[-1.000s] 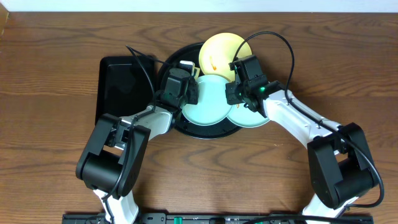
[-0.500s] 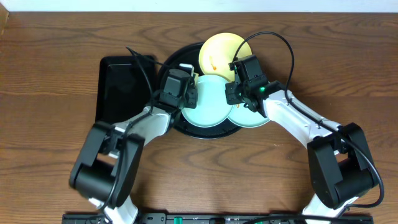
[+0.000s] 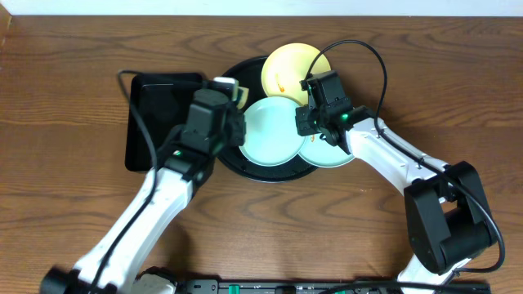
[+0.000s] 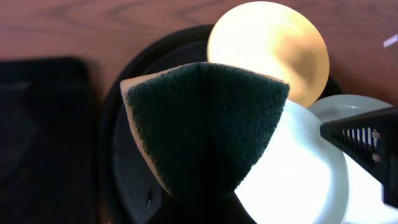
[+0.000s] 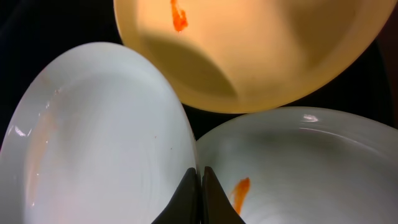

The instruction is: Clean dirty plates on tray and stack at the side

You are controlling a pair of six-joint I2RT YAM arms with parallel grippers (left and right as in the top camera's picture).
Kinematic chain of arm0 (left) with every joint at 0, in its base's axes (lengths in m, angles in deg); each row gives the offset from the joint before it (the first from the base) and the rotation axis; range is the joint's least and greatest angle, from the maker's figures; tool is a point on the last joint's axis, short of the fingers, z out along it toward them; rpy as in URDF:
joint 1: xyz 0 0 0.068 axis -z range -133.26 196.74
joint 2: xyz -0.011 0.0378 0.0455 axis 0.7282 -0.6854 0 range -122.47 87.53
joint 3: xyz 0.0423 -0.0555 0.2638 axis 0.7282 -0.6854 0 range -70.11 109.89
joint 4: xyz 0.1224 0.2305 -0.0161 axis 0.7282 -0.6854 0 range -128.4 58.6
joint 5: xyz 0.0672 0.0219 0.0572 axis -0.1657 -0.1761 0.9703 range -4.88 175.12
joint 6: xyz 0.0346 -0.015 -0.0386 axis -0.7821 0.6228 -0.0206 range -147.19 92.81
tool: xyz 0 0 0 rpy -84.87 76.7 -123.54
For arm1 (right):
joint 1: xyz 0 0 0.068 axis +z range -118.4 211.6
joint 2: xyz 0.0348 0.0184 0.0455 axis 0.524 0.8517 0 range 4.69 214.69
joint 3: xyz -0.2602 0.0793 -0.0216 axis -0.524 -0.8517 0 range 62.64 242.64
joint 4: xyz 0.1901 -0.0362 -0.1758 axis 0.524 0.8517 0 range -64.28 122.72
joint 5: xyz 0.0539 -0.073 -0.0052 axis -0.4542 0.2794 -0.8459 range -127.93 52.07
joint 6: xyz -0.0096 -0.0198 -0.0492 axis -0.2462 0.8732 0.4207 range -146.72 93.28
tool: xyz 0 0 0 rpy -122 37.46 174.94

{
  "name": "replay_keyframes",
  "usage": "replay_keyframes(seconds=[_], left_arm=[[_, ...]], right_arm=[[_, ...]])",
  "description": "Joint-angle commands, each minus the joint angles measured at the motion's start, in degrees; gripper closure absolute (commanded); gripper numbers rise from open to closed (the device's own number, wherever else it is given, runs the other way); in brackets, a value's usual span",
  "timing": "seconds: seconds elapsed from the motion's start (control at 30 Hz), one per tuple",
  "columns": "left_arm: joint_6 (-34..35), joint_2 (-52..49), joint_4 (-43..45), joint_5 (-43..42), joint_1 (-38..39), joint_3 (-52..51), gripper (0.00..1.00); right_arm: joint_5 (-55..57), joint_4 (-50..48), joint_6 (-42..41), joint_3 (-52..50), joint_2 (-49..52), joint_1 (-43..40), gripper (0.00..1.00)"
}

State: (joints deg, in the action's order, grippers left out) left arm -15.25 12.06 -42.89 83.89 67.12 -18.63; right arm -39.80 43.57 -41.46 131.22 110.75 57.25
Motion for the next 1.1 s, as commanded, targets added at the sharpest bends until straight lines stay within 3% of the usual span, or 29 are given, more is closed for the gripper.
replay_keyframes(seconds=[0.0,0.13,0.37,0.53,0.63,0.93,1.07], left_arm=[[5.68,5.05,-4.28,0.83,-4.28,-0.15,0.92],[6.62,9.46,-11.82,-1.62,-12.0,-0.11,0.92],[6.56,8.66,-23.12,-16.76,-27.74,0.83,0.92],[5.22,6.1,-25.59,-19.32,-32.59,0.83,0.92],[5.07,5.11,-25.62,-19.34,-32.85,0.83,0.92],[5.07,4.72,-25.9,-19.34,-32.85,0.81,0.92],[5.09,4.72,-26.01,-19.34,-32.83,0.81,0.92]], right_arm=[[2.08,0.81,3.8,3.72,-3.48,0.72,0.99],[5.53,2.86,8.2,7.8,-4.59,1.22,0.99],[20.11,4.83,24.7,15.54,-4.59,6.03,0.99],[35.45,0.87,44.33,16.39,-4.57,13.94,0.99],[43.34,-2.56,50.56,16.39,-4.48,18.8,0.99],[48.61,-8.0,53.11,16.39,-4.48,24.48,0.99],[47.82,-6.4,43.71,16.41,-4.5,23.76,0.99]])
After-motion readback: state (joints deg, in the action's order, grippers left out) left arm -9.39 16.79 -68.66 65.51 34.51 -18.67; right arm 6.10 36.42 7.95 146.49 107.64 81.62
